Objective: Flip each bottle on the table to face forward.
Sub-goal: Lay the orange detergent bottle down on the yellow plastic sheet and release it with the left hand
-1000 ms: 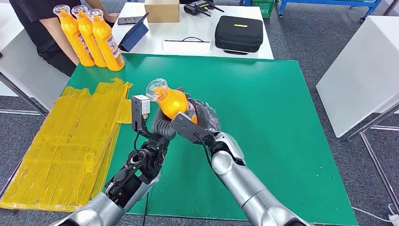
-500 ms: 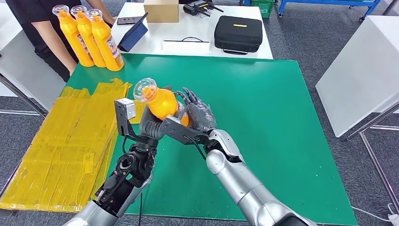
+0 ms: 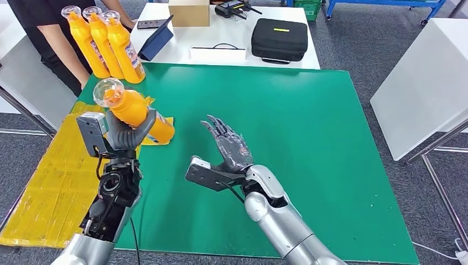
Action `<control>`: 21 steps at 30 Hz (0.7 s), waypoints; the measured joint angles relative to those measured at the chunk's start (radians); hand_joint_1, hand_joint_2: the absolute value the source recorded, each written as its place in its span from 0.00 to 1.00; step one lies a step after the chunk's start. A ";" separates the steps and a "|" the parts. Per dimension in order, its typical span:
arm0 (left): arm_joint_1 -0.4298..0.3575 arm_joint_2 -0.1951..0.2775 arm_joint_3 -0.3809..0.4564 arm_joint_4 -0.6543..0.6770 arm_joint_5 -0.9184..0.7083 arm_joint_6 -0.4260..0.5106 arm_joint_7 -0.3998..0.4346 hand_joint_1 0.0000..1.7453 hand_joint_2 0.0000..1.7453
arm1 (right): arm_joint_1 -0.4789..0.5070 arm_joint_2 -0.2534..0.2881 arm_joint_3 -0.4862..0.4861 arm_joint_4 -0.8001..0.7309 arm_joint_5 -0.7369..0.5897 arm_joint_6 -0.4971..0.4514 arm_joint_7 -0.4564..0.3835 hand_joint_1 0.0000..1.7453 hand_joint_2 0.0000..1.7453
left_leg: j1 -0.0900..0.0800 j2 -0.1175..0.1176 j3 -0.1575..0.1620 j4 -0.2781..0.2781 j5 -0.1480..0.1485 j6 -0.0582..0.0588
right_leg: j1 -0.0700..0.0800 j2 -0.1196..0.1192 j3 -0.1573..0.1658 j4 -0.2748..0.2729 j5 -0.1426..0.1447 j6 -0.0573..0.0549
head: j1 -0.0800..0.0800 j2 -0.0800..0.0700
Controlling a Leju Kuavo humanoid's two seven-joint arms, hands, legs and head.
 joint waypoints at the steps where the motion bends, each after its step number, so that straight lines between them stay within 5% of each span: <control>1: 0.003 0.004 0.012 0.001 -0.029 0.020 -0.004 1.00 1.00 | 0.003 -0.003 0.005 -0.013 -0.007 0.007 -0.001 0.00 0.00 | 0.000 0.000 0.000 0.000 0.000 0.000 | 0.000 0.000 0.000 0.000 0.000 0.000 | 0.000 0.000; 4: 0.008 0.017 0.035 0.009 -0.165 0.107 -0.011 1.00 1.00 | 0.017 -0.014 0.017 -0.053 -0.029 0.015 -0.005 0.00 0.00 | 0.000 -0.001 0.000 0.000 0.000 0.000 | 0.000 0.000 0.000 0.000 0.000 0.000 | 0.000 0.000; 9: 0.004 0.059 0.042 0.056 -0.649 0.299 0.071 1.00 1.00 | 0.055 -0.043 0.021 -0.144 -0.069 0.021 -0.014 0.00 0.00 | 0.000 -0.001 0.000 0.000 0.000 0.000 | 0.000 -0.001 0.000 0.000 0.000 0.000 | 0.000 0.000; 14: -0.006 0.096 0.035 0.140 -1.047 0.313 0.215 1.00 1.00 | 0.082 -0.068 0.019 -0.222 -0.099 0.047 -0.016 0.00 0.00 | 0.000 -0.001 0.000 0.000 0.000 0.000 | 0.000 0.000 0.000 0.000 0.000 0.000 | 0.000 0.000; 21: -0.007 0.124 0.024 0.259 -1.370 0.282 0.310 1.00 1.00 | 0.099 -0.089 0.008 -0.276 -0.157 0.077 -0.023 0.00 0.00 | 0.000 0.000 0.000 0.000 0.000 0.000 | 0.000 0.000 0.000 0.000 0.000 0.000 | 0.000 0.000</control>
